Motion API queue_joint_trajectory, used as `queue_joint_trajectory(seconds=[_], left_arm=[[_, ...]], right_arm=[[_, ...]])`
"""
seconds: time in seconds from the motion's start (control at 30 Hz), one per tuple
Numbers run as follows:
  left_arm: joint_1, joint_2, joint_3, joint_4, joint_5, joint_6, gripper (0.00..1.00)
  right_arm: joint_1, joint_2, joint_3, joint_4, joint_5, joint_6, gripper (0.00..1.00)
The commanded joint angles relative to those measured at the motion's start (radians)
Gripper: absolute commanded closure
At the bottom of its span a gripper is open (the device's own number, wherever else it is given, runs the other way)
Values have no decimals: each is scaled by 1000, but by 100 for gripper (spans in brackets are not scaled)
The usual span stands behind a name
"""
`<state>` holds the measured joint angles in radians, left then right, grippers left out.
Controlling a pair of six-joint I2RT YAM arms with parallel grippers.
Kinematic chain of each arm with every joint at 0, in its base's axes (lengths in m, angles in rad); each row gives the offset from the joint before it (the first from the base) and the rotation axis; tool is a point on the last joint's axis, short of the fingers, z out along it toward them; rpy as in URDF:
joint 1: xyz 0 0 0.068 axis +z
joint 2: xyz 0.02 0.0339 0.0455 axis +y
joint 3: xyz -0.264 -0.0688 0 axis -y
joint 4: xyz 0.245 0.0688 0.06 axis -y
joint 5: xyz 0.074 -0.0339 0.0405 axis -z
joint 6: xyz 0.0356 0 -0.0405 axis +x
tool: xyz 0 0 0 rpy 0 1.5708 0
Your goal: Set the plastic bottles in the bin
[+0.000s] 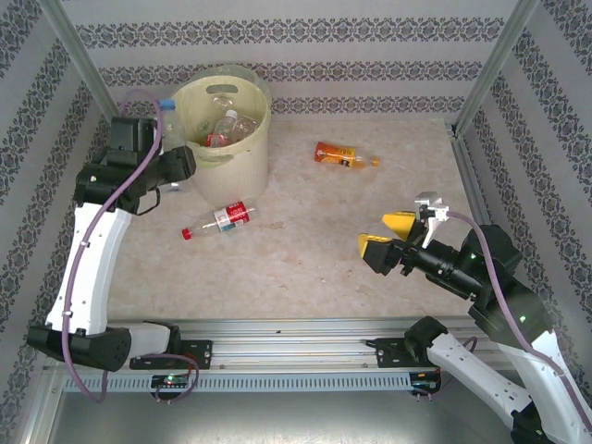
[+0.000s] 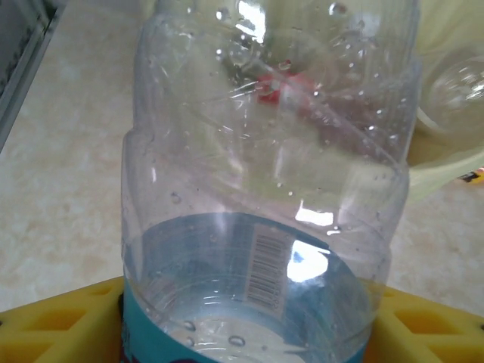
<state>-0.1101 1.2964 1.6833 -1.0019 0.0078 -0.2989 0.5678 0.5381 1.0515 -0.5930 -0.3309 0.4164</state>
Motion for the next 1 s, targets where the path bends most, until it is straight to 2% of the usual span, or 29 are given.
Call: queue_joint_trajectory(seconds=[0.0, 0.13, 0.37, 0.63, 0.97], left_arm=[[2, 45, 113, 45, 35, 83, 35], [2, 138, 251, 40, 61, 95, 35], [3, 266, 388, 97, 101, 86, 35], [3, 411, 494, 134, 120, 79, 35], [3, 529, 533, 124, 125, 63, 31]], right_arm=[[10, -12, 23, 21, -3, -3, 2], [10, -16, 28, 21, -2, -1, 2], [10, -20, 34, 30, -6, 5, 2], [10, -23, 35, 21, 1, 5, 2], [11, -23, 39, 22, 0, 7, 2]])
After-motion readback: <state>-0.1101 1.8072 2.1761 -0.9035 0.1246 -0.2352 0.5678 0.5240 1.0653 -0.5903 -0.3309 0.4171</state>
